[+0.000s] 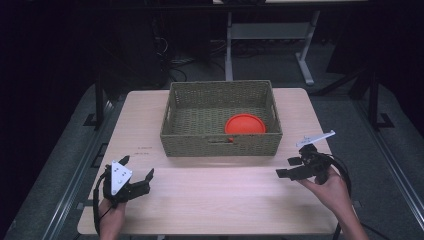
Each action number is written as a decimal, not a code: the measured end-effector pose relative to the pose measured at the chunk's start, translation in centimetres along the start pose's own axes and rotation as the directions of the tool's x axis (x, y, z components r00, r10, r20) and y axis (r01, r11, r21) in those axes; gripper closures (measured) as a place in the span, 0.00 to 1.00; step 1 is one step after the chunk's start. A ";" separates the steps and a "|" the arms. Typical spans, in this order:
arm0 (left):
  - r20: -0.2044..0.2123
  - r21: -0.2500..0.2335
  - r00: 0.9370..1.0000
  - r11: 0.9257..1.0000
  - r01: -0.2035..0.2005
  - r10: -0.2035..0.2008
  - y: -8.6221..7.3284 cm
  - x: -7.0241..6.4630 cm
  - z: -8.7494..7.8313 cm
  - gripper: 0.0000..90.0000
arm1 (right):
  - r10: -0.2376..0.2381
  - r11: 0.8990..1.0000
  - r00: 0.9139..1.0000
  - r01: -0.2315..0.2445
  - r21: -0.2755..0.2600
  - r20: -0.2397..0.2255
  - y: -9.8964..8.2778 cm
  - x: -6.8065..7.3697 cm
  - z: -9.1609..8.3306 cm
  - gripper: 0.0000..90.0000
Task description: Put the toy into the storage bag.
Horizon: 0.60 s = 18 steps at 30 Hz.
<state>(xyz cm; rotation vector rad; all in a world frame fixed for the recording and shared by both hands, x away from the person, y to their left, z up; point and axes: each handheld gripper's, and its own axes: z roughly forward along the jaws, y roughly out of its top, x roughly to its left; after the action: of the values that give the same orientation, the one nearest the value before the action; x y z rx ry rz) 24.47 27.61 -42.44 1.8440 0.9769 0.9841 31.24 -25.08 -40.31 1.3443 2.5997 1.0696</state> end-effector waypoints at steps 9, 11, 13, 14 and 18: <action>0.000 0.002 1.000 1.000 0.006 -0.006 0.0 0.0 0.1 0.14 | 0.016 1.000 1.000 -0.016 -0.017 0.000 -1.9 -0.3 -0.2 0.27; 0.002 0.003 1.000 1.000 0.008 -0.008 0.0 0.0 0.1 0.14 | 0.019 1.000 1.000 -0.019 -0.024 0.004 -2.4 -0.4 -0.3 0.27; 0.000 0.002 1.000 1.000 0.004 -0.004 0.0 0.0 0.1 0.14 | 0.028 0.999 1.000 -0.028 -0.029 0.004 -3.0 -0.4 -0.4 0.27; -0.001 0.001 1.000 1.000 0.006 -0.006 0.0 0.0 0.0 0.14 | 0.025 0.999 1.000 -0.025 -0.038 0.006 -3.2 -0.4 -0.4 0.27; -0.003 0.002 1.000 1.000 0.004 -0.004 0.1 0.0 0.0 0.14 | 0.034 0.998 0.999 -0.033 -0.050 0.009 -3.9 -0.2 -0.8 0.27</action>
<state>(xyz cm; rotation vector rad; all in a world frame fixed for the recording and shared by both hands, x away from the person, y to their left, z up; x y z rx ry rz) 24.47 27.54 -42.38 1.8416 0.9832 0.9847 28.33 -27.20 -42.03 1.3835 2.5346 1.1209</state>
